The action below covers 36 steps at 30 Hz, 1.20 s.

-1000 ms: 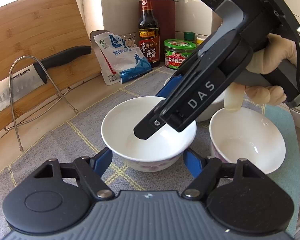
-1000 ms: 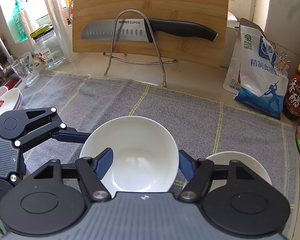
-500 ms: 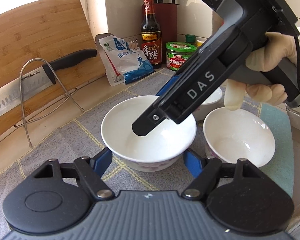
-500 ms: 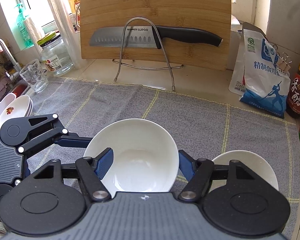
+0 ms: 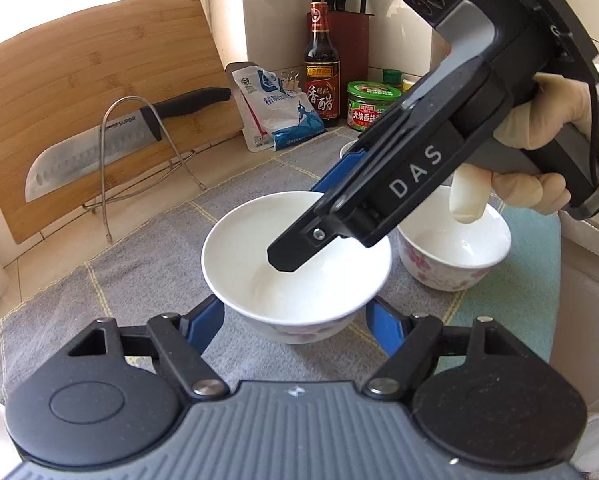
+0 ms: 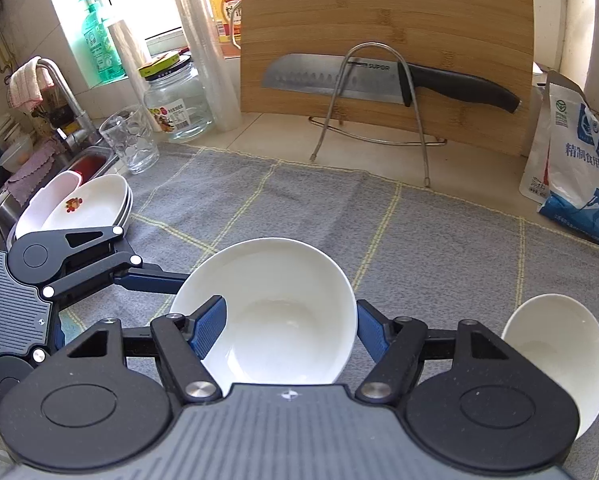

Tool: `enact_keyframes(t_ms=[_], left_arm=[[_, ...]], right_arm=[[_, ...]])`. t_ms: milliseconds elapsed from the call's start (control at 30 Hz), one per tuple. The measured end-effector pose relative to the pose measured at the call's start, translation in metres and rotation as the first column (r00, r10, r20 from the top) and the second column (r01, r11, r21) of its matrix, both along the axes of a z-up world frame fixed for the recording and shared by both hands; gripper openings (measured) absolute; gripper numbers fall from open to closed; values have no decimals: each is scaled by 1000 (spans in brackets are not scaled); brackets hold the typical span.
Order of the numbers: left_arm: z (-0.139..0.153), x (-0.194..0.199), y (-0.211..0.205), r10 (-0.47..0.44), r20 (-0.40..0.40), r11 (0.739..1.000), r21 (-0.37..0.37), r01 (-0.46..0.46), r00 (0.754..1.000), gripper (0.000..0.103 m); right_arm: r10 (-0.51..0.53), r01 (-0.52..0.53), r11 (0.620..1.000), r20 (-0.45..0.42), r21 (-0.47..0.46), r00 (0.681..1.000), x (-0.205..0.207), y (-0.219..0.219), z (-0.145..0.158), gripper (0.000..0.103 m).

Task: Organize plates and bowls
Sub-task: 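Carry the bowl and set it on the towel beside another bowl, open right gripper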

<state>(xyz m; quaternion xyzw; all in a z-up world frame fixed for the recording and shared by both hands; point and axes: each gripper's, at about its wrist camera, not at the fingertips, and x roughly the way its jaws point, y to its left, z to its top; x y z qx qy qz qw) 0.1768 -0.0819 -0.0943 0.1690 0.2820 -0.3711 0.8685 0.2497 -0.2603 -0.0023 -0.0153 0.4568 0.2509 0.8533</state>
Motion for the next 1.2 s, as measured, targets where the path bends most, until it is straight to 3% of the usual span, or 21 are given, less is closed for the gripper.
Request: enact_keyframes(t_ms=[533, 1200], left_arm=[[-6, -38, 57, 16, -61, 999, 30, -14, 998, 78], [-12, -50, 71, -19, -123, 999, 41, 24, 992, 78]], right_arm=[[45, -43, 998, -41, 42, 998, -45, 50, -3, 75], [22, -17, 999, -83, 51, 996, -64, 62, -15, 75]])
